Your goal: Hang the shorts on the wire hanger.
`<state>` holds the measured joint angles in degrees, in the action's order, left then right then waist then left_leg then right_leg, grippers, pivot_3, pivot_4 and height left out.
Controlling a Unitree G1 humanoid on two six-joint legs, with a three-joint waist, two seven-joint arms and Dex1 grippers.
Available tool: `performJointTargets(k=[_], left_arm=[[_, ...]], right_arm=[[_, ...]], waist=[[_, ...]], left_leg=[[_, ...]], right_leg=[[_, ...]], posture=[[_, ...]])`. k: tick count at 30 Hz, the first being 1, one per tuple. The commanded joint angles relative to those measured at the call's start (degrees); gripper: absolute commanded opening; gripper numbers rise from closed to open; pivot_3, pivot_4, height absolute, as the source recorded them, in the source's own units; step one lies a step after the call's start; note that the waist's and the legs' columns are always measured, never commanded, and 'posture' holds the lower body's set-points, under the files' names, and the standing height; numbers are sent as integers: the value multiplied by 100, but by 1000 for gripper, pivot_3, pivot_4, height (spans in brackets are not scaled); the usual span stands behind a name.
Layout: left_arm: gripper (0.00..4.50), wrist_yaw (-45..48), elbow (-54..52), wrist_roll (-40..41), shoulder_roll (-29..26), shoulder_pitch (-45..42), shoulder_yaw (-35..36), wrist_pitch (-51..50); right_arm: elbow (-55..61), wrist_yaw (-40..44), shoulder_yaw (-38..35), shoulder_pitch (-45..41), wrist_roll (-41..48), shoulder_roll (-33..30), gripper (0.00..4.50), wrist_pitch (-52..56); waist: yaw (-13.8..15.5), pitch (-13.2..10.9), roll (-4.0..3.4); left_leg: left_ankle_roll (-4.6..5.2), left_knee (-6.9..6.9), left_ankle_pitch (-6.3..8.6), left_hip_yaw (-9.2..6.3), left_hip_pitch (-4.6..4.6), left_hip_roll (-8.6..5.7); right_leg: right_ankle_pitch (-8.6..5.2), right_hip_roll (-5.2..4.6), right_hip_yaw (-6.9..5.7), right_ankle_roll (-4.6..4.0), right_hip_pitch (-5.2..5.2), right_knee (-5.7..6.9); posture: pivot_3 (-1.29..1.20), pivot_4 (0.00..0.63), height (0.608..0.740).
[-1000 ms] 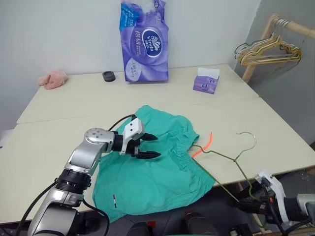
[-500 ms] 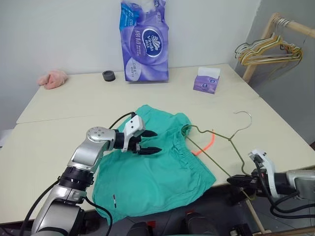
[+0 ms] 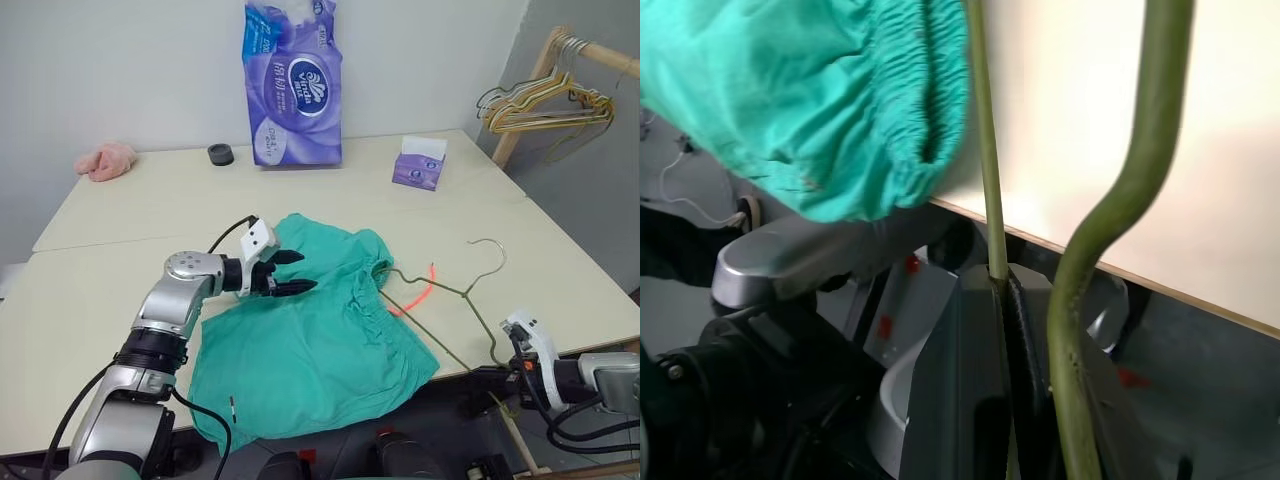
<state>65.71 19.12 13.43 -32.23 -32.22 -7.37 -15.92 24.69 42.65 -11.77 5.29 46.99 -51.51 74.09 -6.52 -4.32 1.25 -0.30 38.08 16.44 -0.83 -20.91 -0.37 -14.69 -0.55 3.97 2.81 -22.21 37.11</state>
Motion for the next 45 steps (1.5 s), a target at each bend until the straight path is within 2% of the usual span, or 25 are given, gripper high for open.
performJointTargets(k=[1,10,19,24,29,33,38,42,45], left_arm=[[3686,45,-54,-12,32,-168,27,122],[3686,47,-204,0,106,-121,7,118],[3686,19,-467,10,108,-30,1,93],[3686,0,-484,-28,130,-39,-28,142],[3686,-77,-465,-44,203,-100,-32,209],[3686,-394,-357,-72,338,-231,114,354],[3686,-1317,179,-135,532,-577,567,655],[3686,-1803,574,-183,607,-778,801,913],[3686,-1906,772,-160,632,-873,888,961]], right_arm=[[-197,-266,-263,-271,183,229,0,354],[-394,-650,-598,-893,974,949,0,1799],[-815,-1586,-714,-753,1943,1005,0,1841],[-1414,-2628,-903,-1336,2228,1435,0,1841],[-1900,-3321,-810,-1834,2557,1539,0,1841],[-2090,-3683,-812,-2485,2208,1791,0,1837],[-1470,-3237,-743,-2737,1897,1541,0,1237],[-813,-2475,-535,-2440,2063,985,0,1311],[-168,-1775,-95,-2063,2036,408,0,1263]], waist=[[-7,0,0],[-2,1,-1],[1,1,-1],[-10,0,-3],[-3,0,-4],[-5,1,-5],[3,1,-7],[8,4,-4],[12,4,-3]], left_leg=[[0,0,0,0,0,1],[0,-1,0,-8,-3,1],[0,-1,0,-9,-4,1],[0,0,0,-2,0,1],[0,-2,0,-6,-8,1],[1,1,0,-3,-8,0],[1,0,0,-8,-13,1],[2,-2,1,-12,-21,1],[15,-2,9,-14,-24,-1]], right_leg=[[0,0,1,0,0,1],[1,0,5,-2,-1,2],[1,-1,8,-1,0,2],[2,0,10,-1,0,5],[2,0,12,-1,-2,0],[4,-2,14,1,-2,1],[7,-1,12,4,-7,0],[7,-3,7,6,-10,-6],[13,-7,4,-2,-10,-10]], posture=[[-193,54,740],[-174,53,740],[-157,57,740],[-159,58,740],[-166,53,740],[-162,48,740],[-153,46,740],[-162,50,740],[-170,51,740]])
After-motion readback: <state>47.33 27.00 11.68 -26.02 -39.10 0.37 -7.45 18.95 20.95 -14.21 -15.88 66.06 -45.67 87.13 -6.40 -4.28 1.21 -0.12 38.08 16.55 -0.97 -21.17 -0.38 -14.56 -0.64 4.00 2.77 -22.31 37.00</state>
